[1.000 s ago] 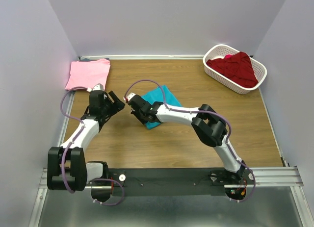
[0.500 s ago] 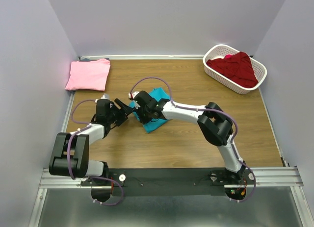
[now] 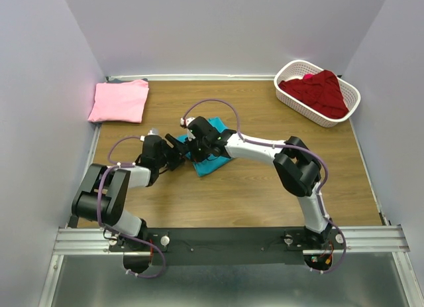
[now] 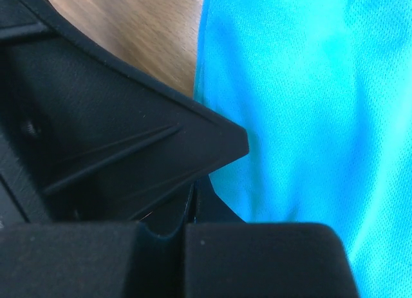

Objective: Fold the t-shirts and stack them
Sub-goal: Neatly place the folded tshirt to the corner

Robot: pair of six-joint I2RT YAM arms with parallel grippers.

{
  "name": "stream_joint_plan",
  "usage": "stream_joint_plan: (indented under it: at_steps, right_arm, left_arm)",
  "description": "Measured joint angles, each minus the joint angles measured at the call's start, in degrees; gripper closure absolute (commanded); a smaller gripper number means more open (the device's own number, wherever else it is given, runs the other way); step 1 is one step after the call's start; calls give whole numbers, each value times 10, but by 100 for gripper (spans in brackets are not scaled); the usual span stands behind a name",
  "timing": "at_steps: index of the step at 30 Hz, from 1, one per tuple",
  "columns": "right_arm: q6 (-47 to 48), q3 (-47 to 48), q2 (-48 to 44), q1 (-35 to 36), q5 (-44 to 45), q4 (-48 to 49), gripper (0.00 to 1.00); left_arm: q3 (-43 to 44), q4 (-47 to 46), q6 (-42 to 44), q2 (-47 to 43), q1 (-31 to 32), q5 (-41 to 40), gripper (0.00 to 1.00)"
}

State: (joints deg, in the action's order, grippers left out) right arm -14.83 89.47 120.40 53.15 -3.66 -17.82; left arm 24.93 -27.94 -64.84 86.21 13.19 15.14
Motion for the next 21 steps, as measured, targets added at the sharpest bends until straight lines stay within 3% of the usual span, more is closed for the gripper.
stream_joint_plan:
  at_steps: [6, 10, 13, 14, 19, 21]
  right_arm:
    - [-16, -6, -2, -6, -2, 4, 100]
    - [-23, -12, -2, -7, -9, 15, 100]
    - [-28, -17, -2, -7, -18, 25, 99]
    - [-31, -19, -2, -7, -22, 31, 100]
    - [-36, -24, -3, -7, -29, 47, 100]
    - [-37, -27, -4, -7, -31, 52, 100]
  left_arm:
    - [0, -19, -31, 10, 18, -30, 26]
    - [-5, -21, -47, 10, 25, -45, 36]
    - [-7, -21, -51, 11, 30, -52, 48]
    - [-7, -21, -54, 11, 30, -55, 65]
    - [-7, -25, -61, 14, 34, -60, 77]
    - [-7, -27, -63, 14, 35, -62, 87]
